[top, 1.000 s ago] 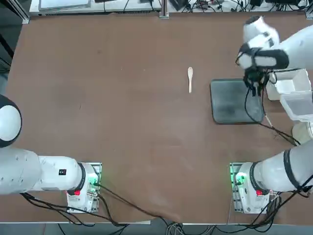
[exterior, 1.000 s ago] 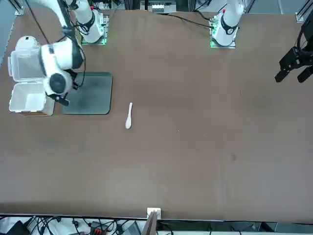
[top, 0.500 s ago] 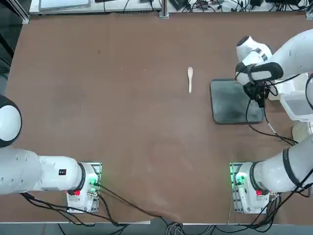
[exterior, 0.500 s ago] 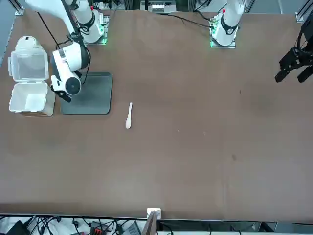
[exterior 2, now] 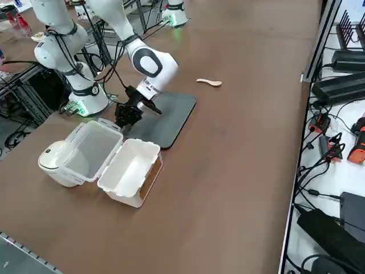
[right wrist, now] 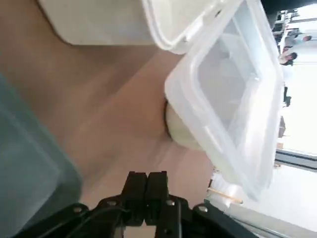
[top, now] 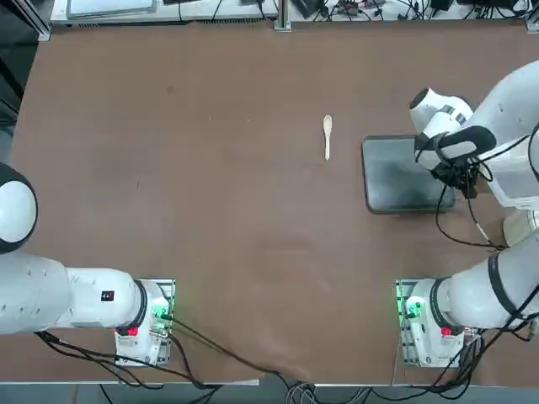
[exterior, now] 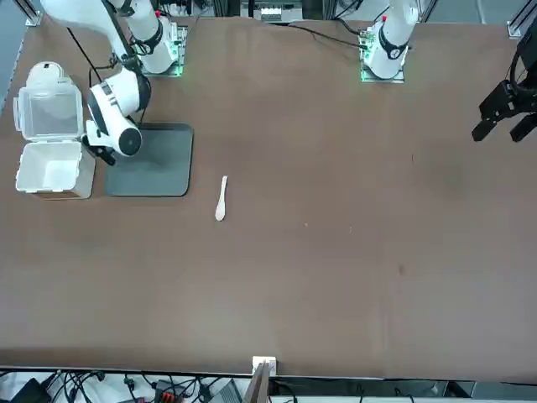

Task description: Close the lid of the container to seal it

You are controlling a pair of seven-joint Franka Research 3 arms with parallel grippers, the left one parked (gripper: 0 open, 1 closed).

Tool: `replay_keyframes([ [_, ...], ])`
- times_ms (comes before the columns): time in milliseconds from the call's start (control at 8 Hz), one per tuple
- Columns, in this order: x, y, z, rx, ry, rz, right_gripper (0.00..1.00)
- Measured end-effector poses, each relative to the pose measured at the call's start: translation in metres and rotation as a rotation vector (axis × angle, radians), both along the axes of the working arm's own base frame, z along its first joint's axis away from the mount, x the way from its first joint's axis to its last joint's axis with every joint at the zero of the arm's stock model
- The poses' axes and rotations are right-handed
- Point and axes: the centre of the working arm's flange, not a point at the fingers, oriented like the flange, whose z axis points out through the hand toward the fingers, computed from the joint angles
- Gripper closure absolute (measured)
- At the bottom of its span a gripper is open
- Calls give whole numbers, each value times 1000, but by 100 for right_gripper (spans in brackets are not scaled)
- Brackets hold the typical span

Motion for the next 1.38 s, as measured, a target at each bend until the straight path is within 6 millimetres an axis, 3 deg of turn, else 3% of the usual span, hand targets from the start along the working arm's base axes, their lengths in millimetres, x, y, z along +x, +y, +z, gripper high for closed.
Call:
replay_keyframes([
  [500,-11,-42,-2,-40,17,-15,99],
  [1375,-5,-39,3,-66,4,37,99],
])
